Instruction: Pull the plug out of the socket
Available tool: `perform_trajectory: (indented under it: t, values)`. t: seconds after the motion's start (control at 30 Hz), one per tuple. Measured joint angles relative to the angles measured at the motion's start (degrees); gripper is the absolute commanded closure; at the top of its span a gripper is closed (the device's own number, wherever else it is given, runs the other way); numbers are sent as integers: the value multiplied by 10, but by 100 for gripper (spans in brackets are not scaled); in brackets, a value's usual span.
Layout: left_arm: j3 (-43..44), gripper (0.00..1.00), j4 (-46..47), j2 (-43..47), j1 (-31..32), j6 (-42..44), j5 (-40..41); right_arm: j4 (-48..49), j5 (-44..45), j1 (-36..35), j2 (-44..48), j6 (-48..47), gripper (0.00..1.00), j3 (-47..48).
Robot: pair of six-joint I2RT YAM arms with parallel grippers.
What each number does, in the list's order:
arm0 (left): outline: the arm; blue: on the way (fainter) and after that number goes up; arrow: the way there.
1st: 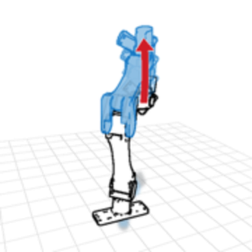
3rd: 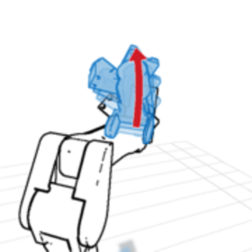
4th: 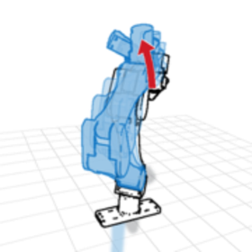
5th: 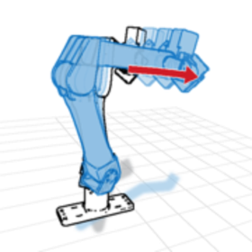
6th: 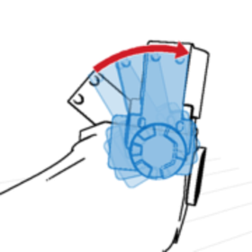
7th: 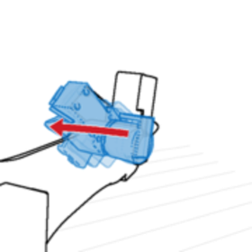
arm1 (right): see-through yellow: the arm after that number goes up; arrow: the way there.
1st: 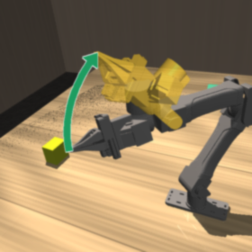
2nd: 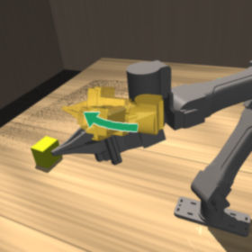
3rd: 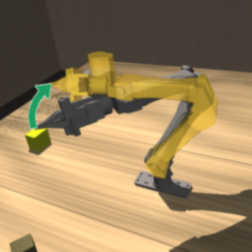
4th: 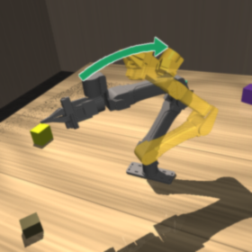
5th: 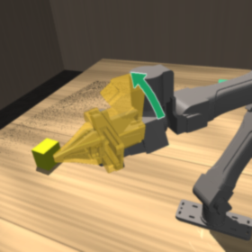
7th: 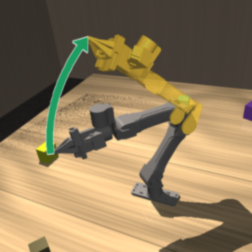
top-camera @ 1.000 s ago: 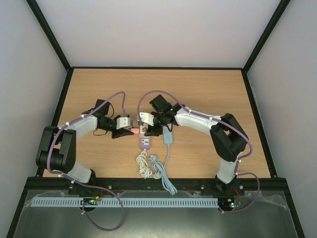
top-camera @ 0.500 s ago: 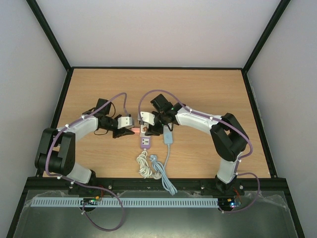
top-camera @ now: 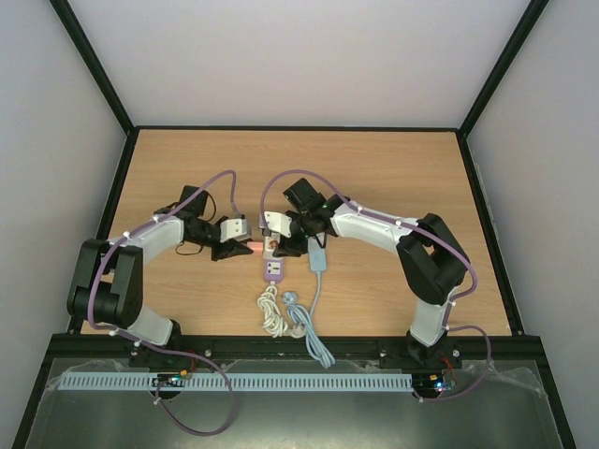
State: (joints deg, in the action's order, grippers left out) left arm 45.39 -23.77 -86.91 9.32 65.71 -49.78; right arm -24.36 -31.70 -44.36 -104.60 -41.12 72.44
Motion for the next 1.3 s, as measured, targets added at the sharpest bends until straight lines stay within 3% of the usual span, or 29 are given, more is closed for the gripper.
perform_trajectory:
  t: [0.17,0.57,0.67,0.77,0.9,0.97,1.1,1.3]
  values:
    - [-1,89,21,2,33,-24,14,-12,-3,3,2,-2,93,0]
    - [1,86,14,9,40,-23,32,-19,-4,4,3,-3,93,0]
    - [2,72,9,9,31,-21,28,-18,-4,4,3,-2,93,0]
    - [4,44,3,9,31,-22,27,-19,-3,4,3,-3,93,1]
    - [3,14,21,10,30,-28,24,-23,1,4,2,-3,93,3]
    - [2,8,24,10,21,-30,19,-26,2,4,2,-3,93,5]
    - [-12,11,35,13,6,-35,14,-35,4,4,-1,-5,93,11]
    - [-43,31,62,27,15,-35,14,-41,4,4,-4,-10,87,16]
